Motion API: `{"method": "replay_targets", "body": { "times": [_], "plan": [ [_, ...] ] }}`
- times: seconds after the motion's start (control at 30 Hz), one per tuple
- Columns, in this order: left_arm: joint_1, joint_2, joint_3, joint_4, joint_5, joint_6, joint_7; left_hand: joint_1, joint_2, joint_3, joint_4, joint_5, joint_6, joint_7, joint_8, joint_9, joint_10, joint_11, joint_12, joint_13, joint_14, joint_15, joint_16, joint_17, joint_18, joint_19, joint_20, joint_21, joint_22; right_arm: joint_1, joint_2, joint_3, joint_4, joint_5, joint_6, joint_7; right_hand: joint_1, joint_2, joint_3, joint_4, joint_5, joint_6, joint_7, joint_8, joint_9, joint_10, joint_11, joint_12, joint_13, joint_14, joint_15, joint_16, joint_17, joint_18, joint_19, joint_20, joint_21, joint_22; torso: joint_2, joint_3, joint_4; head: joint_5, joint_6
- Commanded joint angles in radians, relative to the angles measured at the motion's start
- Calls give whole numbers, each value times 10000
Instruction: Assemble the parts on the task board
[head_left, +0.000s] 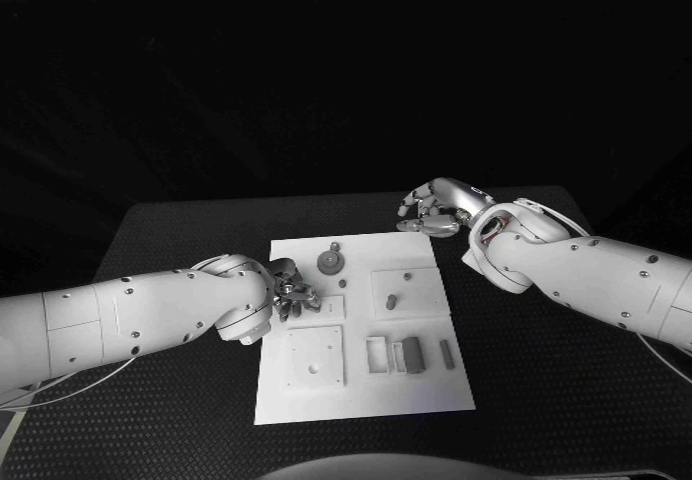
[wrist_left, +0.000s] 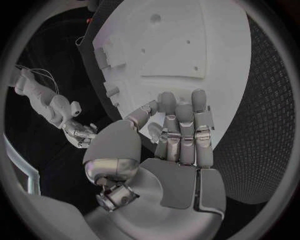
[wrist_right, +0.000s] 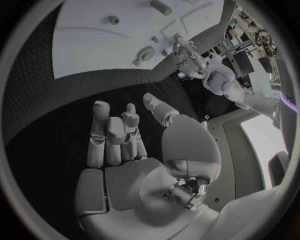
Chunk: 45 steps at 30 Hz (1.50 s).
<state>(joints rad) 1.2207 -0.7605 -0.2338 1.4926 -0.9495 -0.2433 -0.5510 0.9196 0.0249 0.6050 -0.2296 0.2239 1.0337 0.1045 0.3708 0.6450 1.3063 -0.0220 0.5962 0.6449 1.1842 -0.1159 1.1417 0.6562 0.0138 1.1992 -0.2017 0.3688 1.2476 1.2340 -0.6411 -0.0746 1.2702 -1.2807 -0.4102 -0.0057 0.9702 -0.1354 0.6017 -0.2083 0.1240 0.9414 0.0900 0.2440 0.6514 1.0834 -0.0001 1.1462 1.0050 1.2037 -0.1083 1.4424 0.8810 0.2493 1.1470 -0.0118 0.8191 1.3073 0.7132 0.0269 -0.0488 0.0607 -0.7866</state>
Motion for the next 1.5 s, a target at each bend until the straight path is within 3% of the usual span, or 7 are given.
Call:
{"method": "replay_targets", "body": {
  "times": [0.03,0.2,0.33,0.67,0.93,1.5],
  "plan": [
    [-82,45,-52,-3,102,139,13,26,-71,8,13,-38,839,-527,26,731,-201,-260,70,-14,-165,-271,107,-50,-138,283,-247,-23,21,1,-1,5,7,-57,128,13,-4,118,-13,-67,15,193,236,-47,4,-46,16,-45,-15,15,32,-53,15,125,-27,36,-67,186,-1,3,2,3,3],
    [-84,49,-51,-2,118,74,21,12,-214,-45,56,22,1013,-601,38,816,-92,-333,223,-18,-89,-348,347,-183,-135,429,-305,20,93,1,-6,5,3,-57,141,6,-7,120,-15,-67,14,193,236,-48,5,-46,16,-45,-16,15,32,-53,15,125,-27,36,-67,186,0,6,-5,15,0],
    [-87,73,-51,-11,121,21,50,-28,-395,-127,100,304,1260,-716,90,938,74,-447,447,16,25,-474,679,-312,-135,637,-402,112,208,1,-8,5,-2,-57,164,-2,-13,119,-18,-66,14,193,237,-50,5,-47,17,-45,-16,14,33,-54,16,125,-28,38,-68,186,-5,13,-2,32,-4],
    [-93,100,-51,-13,130,-43,91,-48,-615,-228,136,276,1530,-859,223,1122,251,-589,751,95,140,-631,1140,-490,-137,881,-530,243,395,1,-9,5,-8,-57,186,-1,-20,123,-21,-65,14,197,237,-51,6,-49,17,-45,-16,13,33,-55,16,125,-30,39,-69,186,-2,13,-7,46,-6],
    [-94,114,-51,-12,142,-76,104,-60,-680,-259,183,86,1590,-903,277,1193,285,-637,871,131,154,-686,1319,-572,-137,951,-574,284,475,1,-5,4,-28,-57,234,-1,-40,121,-31,-58,13,200,237,-53,7,-50,18,-45,-16,12,34,-55,17,125,-31,43,-70,187,0,7,-7,46,-12],
    [-95,128,-50,-44,141,-69,117,52,-578,-249,97,87,1687,-967,365,1292,355,-703,1035,174,208,-759,1554,-683,-138,1068,-635,353,587,1,20,4,-49,-57,277,-17,-54,127,-36,-54,15,203,237,-57,8,-52,18,-44,-17,9,35,-56,18,125,-35,46,-73,187,-4,7,-4,50,-6]
  ]
}}
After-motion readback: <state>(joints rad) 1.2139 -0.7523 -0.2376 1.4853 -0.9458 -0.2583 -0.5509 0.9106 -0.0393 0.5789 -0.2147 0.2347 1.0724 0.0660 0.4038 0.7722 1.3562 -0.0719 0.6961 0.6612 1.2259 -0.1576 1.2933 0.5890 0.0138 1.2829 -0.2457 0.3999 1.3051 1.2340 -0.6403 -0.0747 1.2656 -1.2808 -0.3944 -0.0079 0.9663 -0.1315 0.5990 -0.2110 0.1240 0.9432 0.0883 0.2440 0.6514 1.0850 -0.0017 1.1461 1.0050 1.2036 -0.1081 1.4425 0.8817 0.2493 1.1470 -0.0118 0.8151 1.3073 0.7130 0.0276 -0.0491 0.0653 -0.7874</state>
